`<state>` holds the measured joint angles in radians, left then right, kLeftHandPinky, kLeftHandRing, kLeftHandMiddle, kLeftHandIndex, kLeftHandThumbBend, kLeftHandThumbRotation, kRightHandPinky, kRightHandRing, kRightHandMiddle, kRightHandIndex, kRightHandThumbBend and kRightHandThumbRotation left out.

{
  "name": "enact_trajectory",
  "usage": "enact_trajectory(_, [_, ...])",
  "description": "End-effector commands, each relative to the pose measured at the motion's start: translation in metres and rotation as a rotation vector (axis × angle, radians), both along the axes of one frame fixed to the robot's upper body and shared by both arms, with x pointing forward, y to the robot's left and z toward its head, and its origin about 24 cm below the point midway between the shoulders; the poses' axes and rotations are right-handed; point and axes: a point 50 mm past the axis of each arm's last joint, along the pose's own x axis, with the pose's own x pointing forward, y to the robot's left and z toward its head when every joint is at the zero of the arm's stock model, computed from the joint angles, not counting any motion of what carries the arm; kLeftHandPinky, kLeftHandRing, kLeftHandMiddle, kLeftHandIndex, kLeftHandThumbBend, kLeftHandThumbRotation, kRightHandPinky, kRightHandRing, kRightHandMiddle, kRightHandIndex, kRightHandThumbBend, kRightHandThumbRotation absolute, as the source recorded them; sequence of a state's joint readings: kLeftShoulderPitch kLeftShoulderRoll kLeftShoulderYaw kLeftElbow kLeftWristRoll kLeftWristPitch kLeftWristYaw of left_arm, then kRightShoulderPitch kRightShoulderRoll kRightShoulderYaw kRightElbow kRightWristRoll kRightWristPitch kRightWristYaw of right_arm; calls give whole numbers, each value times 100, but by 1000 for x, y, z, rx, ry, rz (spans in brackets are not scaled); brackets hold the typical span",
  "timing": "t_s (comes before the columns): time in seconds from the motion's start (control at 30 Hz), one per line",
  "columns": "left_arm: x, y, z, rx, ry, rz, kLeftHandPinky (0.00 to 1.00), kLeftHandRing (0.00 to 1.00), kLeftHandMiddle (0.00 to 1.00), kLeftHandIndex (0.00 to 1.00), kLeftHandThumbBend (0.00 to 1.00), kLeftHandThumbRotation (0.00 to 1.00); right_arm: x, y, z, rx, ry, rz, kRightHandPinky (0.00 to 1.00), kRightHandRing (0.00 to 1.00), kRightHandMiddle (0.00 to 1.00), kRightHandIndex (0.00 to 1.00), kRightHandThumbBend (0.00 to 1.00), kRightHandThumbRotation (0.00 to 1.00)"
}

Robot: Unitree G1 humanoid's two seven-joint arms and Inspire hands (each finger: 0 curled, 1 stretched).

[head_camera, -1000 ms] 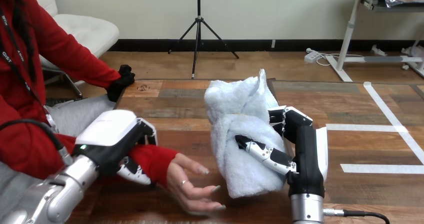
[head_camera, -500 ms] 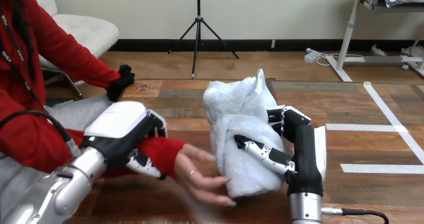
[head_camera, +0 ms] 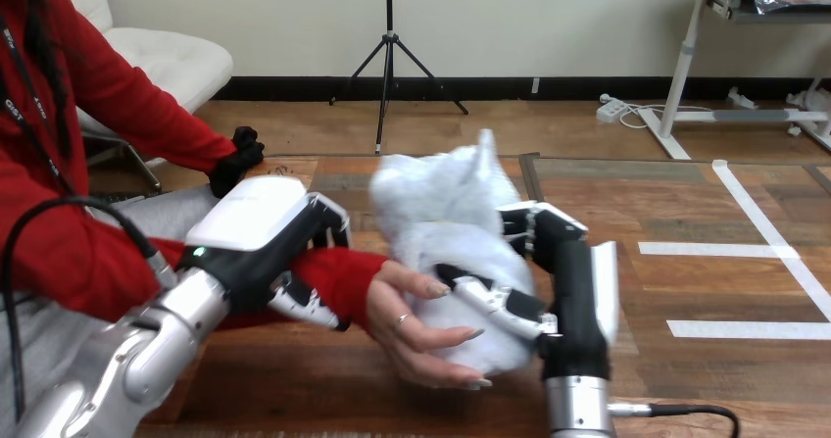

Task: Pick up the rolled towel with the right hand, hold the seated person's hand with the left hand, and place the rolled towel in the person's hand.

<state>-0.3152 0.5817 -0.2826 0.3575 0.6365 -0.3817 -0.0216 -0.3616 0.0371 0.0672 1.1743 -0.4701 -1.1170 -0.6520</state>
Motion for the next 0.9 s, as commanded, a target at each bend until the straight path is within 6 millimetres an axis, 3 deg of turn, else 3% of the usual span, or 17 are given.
enact_trajectory(0.0, [17,-28,51,-80,-192,-88,28,31,35,38,82,0,17,20,40,66,-210,66,32,37,45,45,74,0])
enact_trajectory(0.87, [19,-31,51,-78,-202,-91,27,30,35,38,82,0,-13,41,48,198,-303,162,26,32,45,44,67,0])
